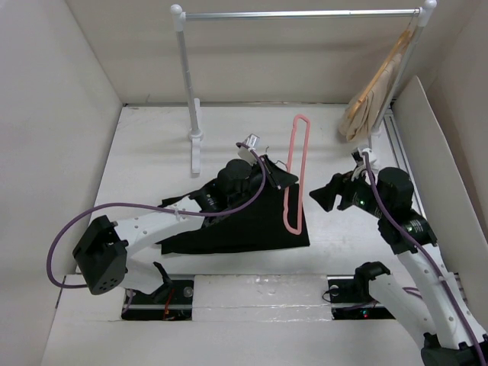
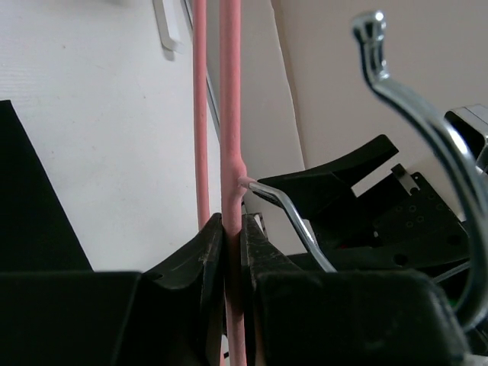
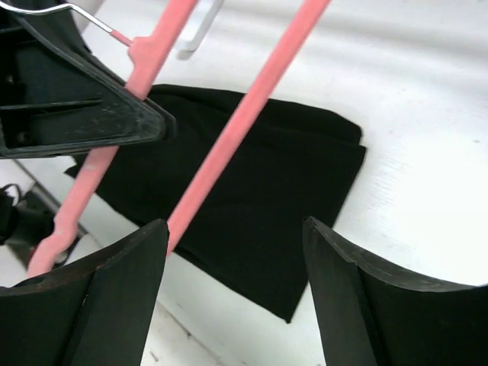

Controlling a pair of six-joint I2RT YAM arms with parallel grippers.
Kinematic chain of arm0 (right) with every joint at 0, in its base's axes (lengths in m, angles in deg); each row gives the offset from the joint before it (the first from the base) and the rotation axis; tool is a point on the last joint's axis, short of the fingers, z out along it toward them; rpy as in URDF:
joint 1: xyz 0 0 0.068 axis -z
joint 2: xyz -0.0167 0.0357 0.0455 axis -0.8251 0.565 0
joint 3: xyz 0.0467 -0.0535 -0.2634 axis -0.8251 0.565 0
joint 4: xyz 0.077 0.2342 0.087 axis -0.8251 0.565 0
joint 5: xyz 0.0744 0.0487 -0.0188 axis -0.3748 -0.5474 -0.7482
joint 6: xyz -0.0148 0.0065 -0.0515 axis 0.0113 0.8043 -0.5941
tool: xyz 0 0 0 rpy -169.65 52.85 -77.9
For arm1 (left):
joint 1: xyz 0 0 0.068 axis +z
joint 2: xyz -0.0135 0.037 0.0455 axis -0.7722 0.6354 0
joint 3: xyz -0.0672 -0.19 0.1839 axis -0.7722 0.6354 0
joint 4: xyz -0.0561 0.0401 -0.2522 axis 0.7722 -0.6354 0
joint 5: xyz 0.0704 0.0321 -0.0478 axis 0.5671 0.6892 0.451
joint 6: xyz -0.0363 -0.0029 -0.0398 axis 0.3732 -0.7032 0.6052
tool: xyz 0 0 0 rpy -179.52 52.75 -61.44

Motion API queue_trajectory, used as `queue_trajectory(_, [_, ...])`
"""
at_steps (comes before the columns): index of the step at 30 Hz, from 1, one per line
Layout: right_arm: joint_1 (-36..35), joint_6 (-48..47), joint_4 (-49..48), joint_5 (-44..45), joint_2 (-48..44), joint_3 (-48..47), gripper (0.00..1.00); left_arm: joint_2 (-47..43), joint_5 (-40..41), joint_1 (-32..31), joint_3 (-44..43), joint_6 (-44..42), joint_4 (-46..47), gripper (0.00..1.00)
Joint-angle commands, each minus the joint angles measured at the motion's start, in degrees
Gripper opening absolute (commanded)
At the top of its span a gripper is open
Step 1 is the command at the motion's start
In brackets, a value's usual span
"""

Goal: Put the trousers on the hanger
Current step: Pick up the hanger from the clothesline.

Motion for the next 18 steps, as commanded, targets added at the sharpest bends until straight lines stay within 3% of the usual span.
queue_trajectory(1, [0.56, 3.74, -6.1, -6.94, 1.09, 0.13, 0.77, -2.56, 0.0, -0.36, 0.65, 0.33, 3.53, 0.0])
queue_trajectory(6, [0.04, 9.09, -14.2, -12.04, 1.79, 6.64, 0.79, -2.83, -0.88, -0.36, 0.91, 0.86, 4.68, 0.0])
queue_trajectory(15, [-3.03, 15.86, -26.94, -15.47, 6.19, 13.93, 0.66, -2.92, -2.9, -0.36, 5.04, 4.81, 10.65, 0.0])
queue_trajectory(18, [-4.45, 19.03, -36.44, -16.08, 7.42, 16.39, 0.65, -2.65, -2.38, -0.89, 5.83, 4.9, 10.83, 0.0])
